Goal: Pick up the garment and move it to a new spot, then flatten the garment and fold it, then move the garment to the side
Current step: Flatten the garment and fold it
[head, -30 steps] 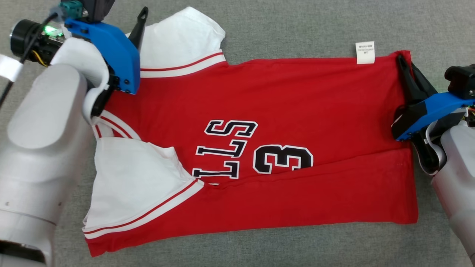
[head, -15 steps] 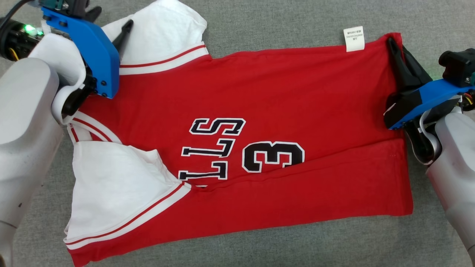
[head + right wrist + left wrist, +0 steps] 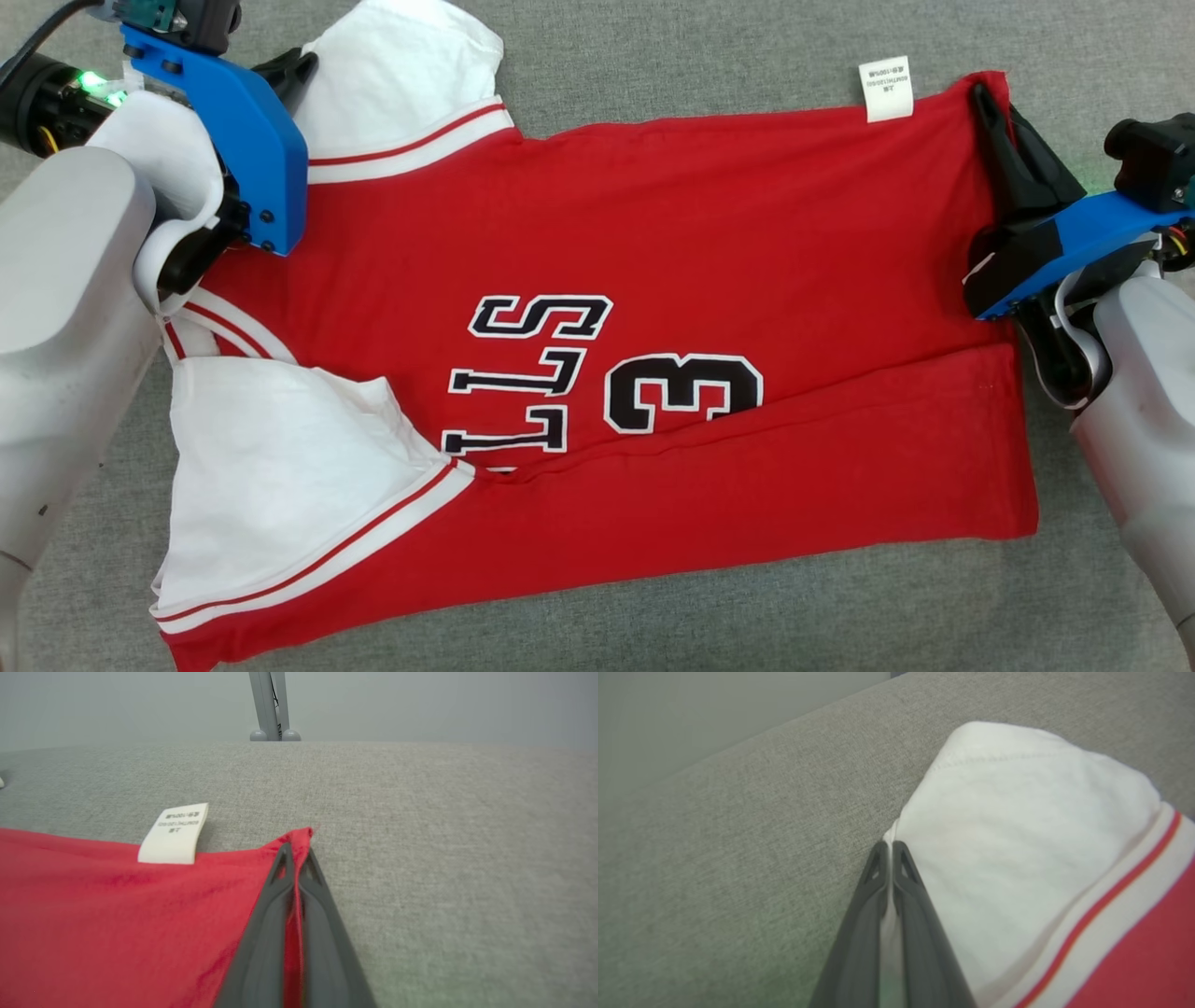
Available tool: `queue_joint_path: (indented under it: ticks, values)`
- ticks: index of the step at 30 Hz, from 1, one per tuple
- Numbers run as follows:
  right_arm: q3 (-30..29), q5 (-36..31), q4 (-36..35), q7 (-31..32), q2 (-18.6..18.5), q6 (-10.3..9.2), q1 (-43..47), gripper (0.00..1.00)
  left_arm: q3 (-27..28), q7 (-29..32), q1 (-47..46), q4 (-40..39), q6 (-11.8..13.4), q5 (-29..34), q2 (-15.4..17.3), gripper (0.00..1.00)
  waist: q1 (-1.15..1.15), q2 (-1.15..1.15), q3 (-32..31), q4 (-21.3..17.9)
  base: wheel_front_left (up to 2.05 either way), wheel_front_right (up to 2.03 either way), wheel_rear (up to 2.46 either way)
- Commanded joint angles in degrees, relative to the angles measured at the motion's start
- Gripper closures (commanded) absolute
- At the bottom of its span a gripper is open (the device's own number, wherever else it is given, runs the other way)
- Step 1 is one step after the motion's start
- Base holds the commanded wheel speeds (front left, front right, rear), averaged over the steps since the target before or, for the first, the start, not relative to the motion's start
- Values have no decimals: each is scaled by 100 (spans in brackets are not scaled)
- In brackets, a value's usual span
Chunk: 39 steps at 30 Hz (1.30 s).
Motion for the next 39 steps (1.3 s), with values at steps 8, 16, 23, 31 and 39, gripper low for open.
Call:
queue_joint_path:
  ticks: [8, 16, 23, 31, 39]
  values:
    - [-221, -7, -39, 4, 44, -3, 137, 100, -159, -1019, -186, 151, -5, 187, -54, 100, 1, 0, -150, 96, 0, 0, 0]
    - [-617, -231, -89, 3, 76, -3, 481, 100, -294, -1881, 3, 144, -5, 200, -217, 100, 1, 0, -549, 314, 0, 0, 0]
    - [-1056, -416, -252, 3, 196, -3, 918, 100, -357, -2638, 376, 202, -5, 184, -263, 100, 1, 0, -1006, 433, 0, 0, 0]
    - [-1247, -495, -635, 4, 256, -3, 1732, 100, -264, -3160, 1384, 52, 167, 197, -366, 100, 1, 0, -1640, 542, 0, 0, 0]
    - [-1422, -638, -1264, 4, 317, -2, 2719, 100, 562, -3195, 3255, -1036, 515, 691, -521, 100, 1, 0, -2168, 680, 0, 0, 0]
